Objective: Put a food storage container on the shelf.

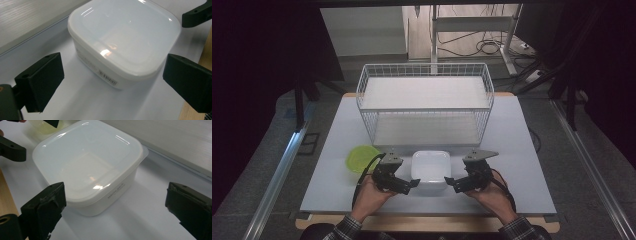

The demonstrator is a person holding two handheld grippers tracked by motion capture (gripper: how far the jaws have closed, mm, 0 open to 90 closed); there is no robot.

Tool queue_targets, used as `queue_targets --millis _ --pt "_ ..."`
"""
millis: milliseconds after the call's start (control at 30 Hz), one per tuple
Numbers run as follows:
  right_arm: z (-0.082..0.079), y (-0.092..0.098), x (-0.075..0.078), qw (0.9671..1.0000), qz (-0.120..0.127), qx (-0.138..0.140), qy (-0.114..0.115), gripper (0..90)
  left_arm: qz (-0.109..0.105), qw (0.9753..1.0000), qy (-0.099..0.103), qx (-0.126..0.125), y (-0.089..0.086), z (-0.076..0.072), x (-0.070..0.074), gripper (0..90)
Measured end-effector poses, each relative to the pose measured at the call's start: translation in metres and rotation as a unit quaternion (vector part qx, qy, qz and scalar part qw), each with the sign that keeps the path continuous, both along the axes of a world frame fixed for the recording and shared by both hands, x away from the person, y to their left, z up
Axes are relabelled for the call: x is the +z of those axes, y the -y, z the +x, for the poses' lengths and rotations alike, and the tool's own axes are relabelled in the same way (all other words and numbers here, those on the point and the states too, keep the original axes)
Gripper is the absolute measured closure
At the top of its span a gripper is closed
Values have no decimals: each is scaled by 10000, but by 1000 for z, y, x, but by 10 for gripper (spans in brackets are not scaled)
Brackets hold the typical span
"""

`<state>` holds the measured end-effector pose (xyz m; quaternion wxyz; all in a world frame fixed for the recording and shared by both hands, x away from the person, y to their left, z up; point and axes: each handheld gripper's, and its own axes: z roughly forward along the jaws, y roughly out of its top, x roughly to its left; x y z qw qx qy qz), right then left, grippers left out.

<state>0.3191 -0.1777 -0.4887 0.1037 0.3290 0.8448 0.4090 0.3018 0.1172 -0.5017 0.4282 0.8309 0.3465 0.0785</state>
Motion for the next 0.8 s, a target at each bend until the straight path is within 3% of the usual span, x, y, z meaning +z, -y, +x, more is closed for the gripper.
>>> queue_targets --millis 67,167,300,467,533,667,800 --pt "3 -1 1 9998 132 -32 -148 71 -15 10000 -67 2 2 4 -1 36" --pt "9 -5 0 9992 226 -8 -334 94 -211 9995 -224 -58 4 10 -1 40" --pt "17 -11 -3 9970 380 90 -662 128 -245 9992 -314 -61 8 18 -1 71" --pt "26 -14 -6 9946 502 142 -896 171 -562 9960 -671 -154 7 26 -7 93" --pt "28 -16 -7 9932 564 169 -1004 184 -618 9953 -724 -179 7 27 -8 94" --pt "25 -16 -3 9934 470 113 -1041 243 -550 9958 -733 -92 7 22 -6 111" --pt "16 -14 5 9942 322 34 -1023 351 -535 9955 -786 47 3 12 -1 242"
